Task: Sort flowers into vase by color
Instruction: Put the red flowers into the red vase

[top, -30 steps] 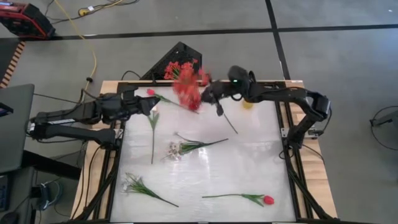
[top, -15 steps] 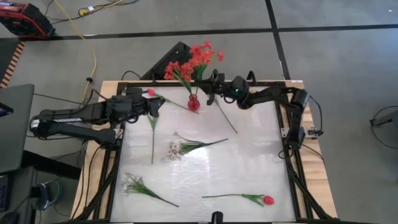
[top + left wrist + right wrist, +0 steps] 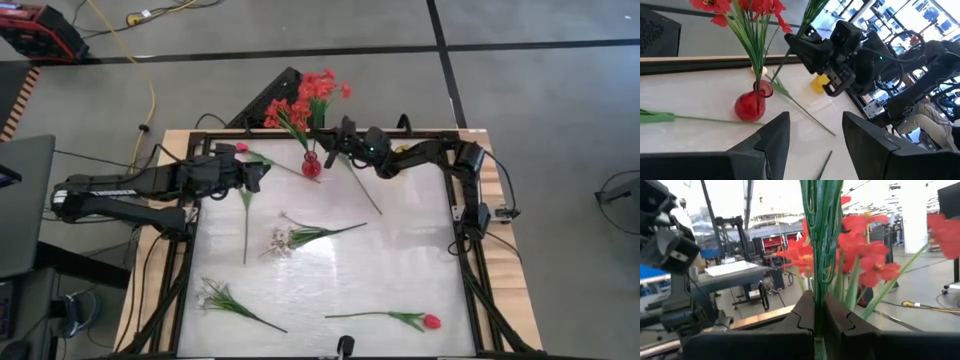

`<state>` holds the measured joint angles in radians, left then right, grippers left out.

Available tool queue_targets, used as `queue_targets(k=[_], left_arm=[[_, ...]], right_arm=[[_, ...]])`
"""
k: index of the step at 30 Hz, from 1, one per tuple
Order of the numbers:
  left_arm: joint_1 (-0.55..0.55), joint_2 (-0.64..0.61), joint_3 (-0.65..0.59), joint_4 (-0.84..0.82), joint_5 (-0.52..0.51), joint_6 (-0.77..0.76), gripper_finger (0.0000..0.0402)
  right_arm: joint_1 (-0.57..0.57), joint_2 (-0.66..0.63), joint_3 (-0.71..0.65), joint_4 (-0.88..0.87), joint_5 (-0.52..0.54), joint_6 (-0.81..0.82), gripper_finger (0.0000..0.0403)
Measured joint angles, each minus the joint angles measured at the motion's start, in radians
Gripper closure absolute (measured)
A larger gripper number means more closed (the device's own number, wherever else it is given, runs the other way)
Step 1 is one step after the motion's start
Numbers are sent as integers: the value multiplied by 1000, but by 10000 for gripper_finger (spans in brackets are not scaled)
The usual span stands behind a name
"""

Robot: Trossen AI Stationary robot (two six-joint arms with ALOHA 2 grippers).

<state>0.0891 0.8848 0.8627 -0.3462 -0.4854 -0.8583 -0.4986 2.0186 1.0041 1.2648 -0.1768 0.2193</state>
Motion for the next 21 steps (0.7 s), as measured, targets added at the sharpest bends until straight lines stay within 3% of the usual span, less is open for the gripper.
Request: queue_targets(k=[12,21], left_arm=[[0,0,0,-8,2,9,232],[0,0,0,-25,3,9,232]], right_arm=[[27,-1,39,-108,26,-41,367],[26,-1,39,-113,30,-29,292]])
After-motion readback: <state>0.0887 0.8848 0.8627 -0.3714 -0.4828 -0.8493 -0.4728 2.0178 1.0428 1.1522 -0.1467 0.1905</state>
